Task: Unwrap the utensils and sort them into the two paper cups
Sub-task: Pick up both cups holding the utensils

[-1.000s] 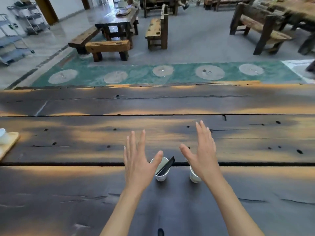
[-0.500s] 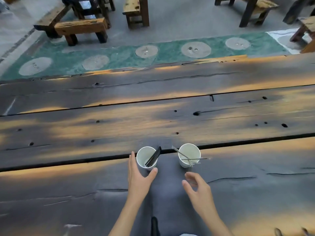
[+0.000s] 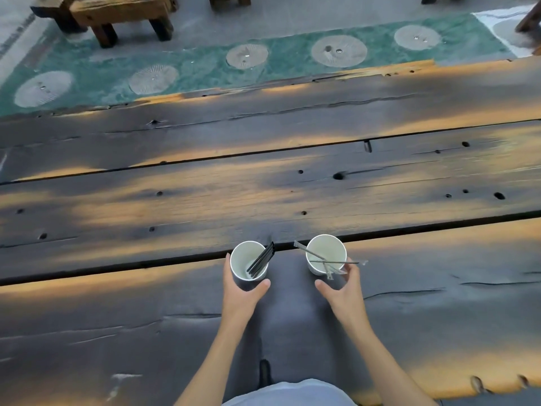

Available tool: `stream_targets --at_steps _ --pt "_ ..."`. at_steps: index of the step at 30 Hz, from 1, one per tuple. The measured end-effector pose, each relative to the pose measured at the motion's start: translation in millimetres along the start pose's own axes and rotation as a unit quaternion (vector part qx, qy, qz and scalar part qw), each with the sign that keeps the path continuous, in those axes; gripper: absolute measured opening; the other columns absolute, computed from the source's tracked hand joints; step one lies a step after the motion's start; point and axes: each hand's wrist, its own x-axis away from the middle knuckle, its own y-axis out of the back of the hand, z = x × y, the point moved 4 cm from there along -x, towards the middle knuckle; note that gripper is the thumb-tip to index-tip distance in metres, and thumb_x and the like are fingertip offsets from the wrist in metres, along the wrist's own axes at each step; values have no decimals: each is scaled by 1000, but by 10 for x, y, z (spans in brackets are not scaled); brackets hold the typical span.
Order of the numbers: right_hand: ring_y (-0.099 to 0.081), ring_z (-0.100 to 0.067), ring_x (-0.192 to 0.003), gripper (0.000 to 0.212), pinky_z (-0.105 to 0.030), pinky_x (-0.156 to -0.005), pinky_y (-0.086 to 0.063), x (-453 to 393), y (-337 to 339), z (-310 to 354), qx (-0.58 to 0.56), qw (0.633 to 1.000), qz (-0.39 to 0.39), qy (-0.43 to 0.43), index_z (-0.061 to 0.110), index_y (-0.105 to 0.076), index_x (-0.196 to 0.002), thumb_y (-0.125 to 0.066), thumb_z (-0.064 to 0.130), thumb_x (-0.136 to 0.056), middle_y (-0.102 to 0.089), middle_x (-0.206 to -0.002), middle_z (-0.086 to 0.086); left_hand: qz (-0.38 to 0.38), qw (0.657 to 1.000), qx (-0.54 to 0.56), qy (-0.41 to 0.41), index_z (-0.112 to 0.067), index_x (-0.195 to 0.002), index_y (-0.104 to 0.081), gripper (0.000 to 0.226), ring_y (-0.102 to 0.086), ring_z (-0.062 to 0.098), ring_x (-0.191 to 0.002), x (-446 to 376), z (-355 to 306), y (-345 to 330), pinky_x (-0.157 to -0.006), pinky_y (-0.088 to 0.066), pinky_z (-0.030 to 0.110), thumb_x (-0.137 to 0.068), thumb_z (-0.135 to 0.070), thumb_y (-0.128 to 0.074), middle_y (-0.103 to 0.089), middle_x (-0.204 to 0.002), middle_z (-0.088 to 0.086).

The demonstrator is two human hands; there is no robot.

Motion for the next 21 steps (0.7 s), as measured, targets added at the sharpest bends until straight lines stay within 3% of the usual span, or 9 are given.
stream_targets --at_steps 4,8,13,21 --pt "-52 -7 -122 81 -30 -104 -42 -119 -65 103 -22 999 29 26 36 -39 -135 -82 12 -71 -54 -134 4 -17 999 22 -22 -38 -137 -42 86 -55 -5 -119 -90 10 -42 -99 -42 23 -71 -6 -85 -58 -129 -23" --pt "-48 -12 -131 100 -33 -110 -40 -206 -93 148 -38 997 52 33 32 -26 -149 -81 21 -67 -48 -142 6 -31 998 42 -32 -33 -134 -43 84 -56 -1 -117 -149 18 -57 -99 -44 22 -70 0 -85 -58 -129 -16" --pt "-50 -12 -130 105 -31 -109 -40 -280 -128 138 -57 996 64 32 33 -20 -151 -81 15 -67 -50 -141 7 -25 998 54 -30 -35 -131 -44 81 -58 -2 -115 -202 -6 -106 -95 -45 19 -71 0 -85 -60 -126 -17" --pt "-58 -1 -113 82 -13 -87 -48 -349 -149 182 -72 995 64 40 32 -41 -132 -81 11 -64 -59 -127 7 -30 998 55 -21 -30 -135 -42 83 -57 2 -117 -251 5 -129 -102 -45 27 -71 -1 -85 -59 -129 -13"
